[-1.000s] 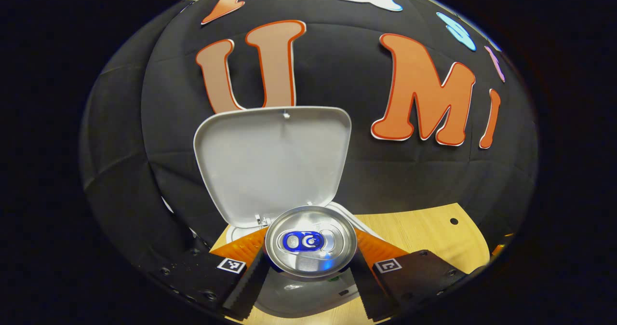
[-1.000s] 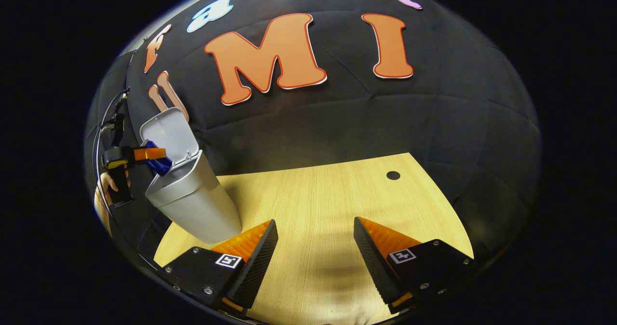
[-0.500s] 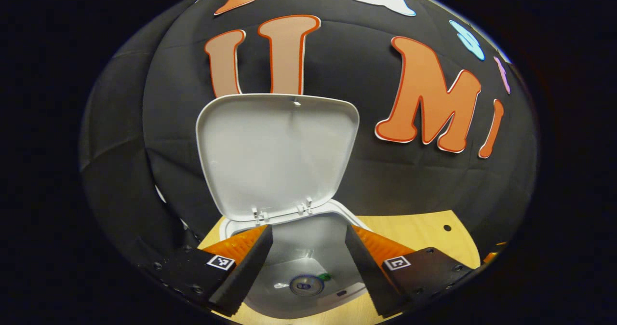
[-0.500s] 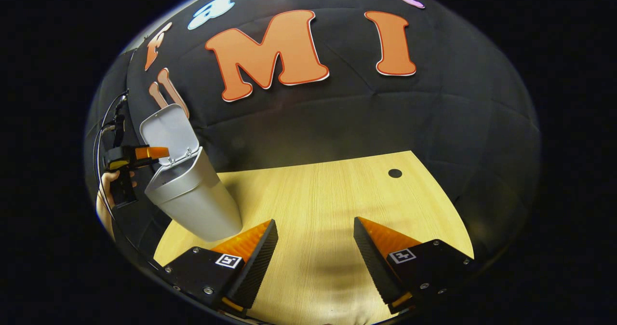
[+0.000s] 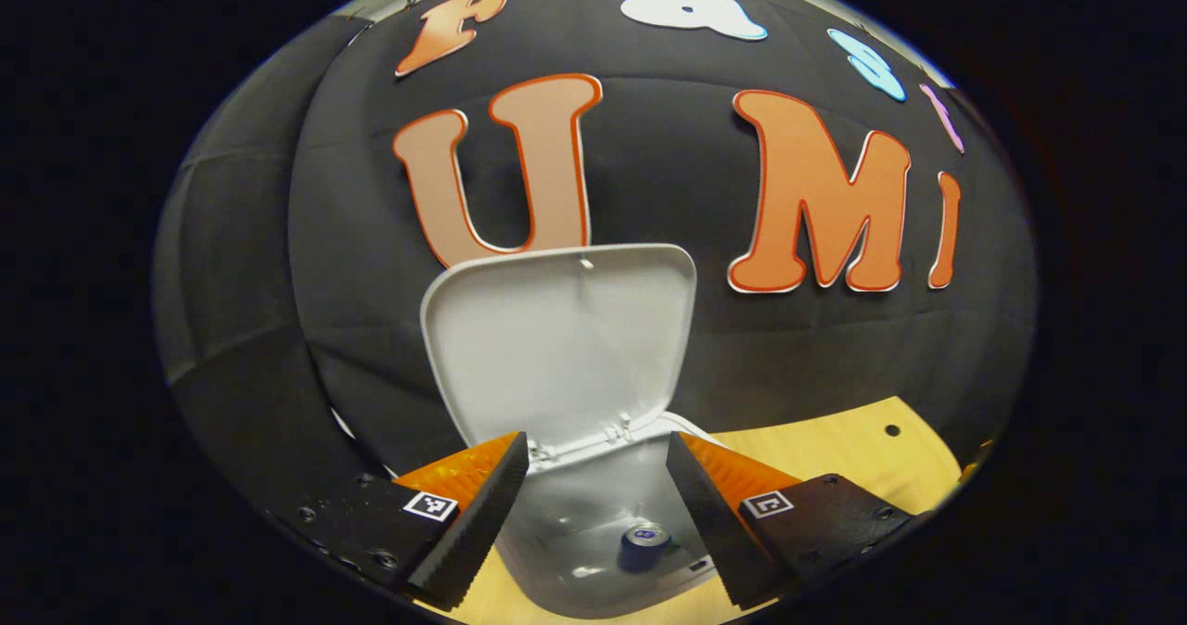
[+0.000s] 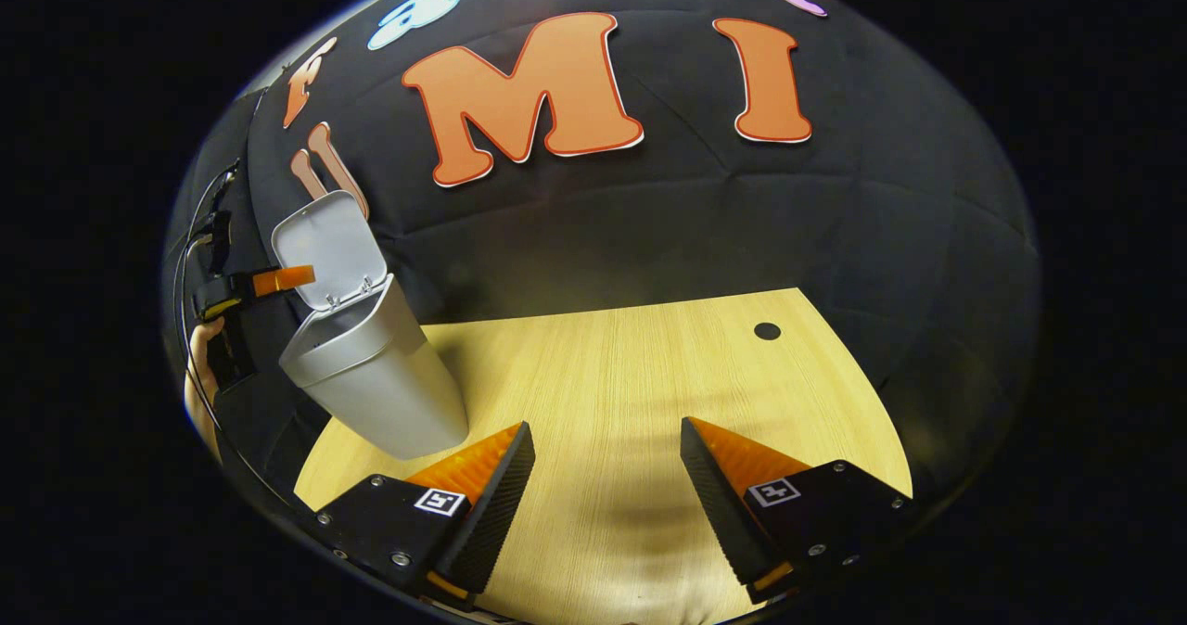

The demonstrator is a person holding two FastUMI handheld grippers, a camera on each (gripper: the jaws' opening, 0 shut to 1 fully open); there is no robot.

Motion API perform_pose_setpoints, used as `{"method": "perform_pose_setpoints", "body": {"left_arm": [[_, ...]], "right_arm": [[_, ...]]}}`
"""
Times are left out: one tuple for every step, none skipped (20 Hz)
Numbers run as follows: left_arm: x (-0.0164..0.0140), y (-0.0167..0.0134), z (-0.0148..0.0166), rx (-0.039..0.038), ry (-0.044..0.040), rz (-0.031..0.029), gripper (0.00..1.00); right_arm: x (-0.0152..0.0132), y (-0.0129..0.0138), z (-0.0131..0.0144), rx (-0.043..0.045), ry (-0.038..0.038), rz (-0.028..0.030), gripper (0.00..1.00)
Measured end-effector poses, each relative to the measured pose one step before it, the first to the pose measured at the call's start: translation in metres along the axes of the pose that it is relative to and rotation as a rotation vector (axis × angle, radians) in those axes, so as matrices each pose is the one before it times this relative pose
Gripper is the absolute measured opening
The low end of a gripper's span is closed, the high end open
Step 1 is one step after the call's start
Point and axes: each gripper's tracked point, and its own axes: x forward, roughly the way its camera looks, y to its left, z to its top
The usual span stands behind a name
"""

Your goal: Press the lid of the desktop garbage bin to open it, pick up the crumpled paper on the desktop and throw it into the bin, then pick up the pop can on the desktop and drop it into the bin, and finally close the garbage bin lid.

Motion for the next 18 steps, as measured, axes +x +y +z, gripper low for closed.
{"method": "perform_pose_setpoints", "body": {"left_arm": [[-0.00433,0.00333,0.00782,0.00648,-0.0089,0.01297,0.95],[-0.00134,0.00503,0.00379,0.00502,-0.00494,0.01103,0.99],[-0.00094,0.00158,0.00531,0.0046,-0.00095,-0.00117,0.95],[-0.00086,0.00132,0.00643,0.00005,-0.00128,-0.00426,0.95],[-0.00085,0.00006,0.00774,-0.00421,-0.00038,-0.01286,0.95],[-0.00147,0.00001,0.01006,-0.00851,-0.00893,-0.01635,0.95],[-0.00019,-0.00188,0.01169,-0.01177,-0.00862,-0.02352,0.95],[-0.00102,-0.00052,0.0127,-0.0134,-0.01116,-0.01953,0.94],[-0.00108,0.0003,0.01286,-0.00823,-0.01374,-0.0091,0.94],[0.00047,0.00374,0.01374,0.00204,-0.01061,0.00298,0.95],[0.00243,0.00463,0.01343,0.00742,-0.01118,0.00662,0.95],[0.00286,0.00207,0.01077,0.00968,-0.00527,0.00086,0.95],[0.00252,0.0009,0.01226,0.00912,-0.00733,-0.00247,0.94],[0.00338,0.00205,0.00874,0.00211,0.00653,-0.00262,0.99],[0.00454,0.00197,0.00721,-0.0064,0.00954,0.00192,0.95],[0.00479,0.00153,0.00857,-0.01296,0.00088,-0.00149,0.95],[0.00546,0.00077,0.00721,-0.01075,0.00582,-0.0073,0.95],[0.00526,0.0024,0.00524,0.00229,0.00964,-0.00251,0.99]], "right_arm": [[0.0006,0.00182,0.00012,-0.0016,0.00107,0.00349,0.95],[0.00053,0.00072,-0.00035,-0.0029,-0.0001,0.00259,0.95],[0.00037,0.00192,0.00055,-0.00402,0.00043,0.00325,0.94],[0.00036,0.00196,-0.00092,-0.00294,0.0001,0.00411,0.95],[0.00051,0.00142,0.00047,-0.00124,0.00095,0.00477,0.95],[-0.00021,0.00171,-0.00082,0.00048,-0.00034,0.00531,0.95],[0.00111,0.00244,0.00049,0.00054,-0.00143,0.00544,0.95],[0.00026,0.00147,0.0007,0.00143,-0.00054,0.00513,0.94],[0.00068,0.00203,0.00049,0.00214,-0.001,0.00425,0.95],[0.00086,0.00072,0.00022,0.00298,-0.00118,0.00524,0.95],[0.00066,0.00216,0.00146,0.00316,-0.00247,0.0052,0.95],[-0.00041,0.00113,0.00021,0.00319,-0.00367,0.0041,0.95],[-0.00008,0.00014,0.00113,0.00171,-0.00261,0.00258,0.94],[-0.00037,0.00005,0.00146,0.00155,-0.00394,0.00078,0.95],[0.00017,0.00028,0.00118,0.00232,-0.00382,0.0008,0.95],[-0.00035,0.00101,0.00174,0.00427,-0.00421,0.00157,0.95],[-0.00027,0.00007,0.00135,0.00562,-0.00372,0.00127,0.95],[-0.0014,-0.00101,0.00063,0.00519,-0.00523,0.00131,0.95]]}}
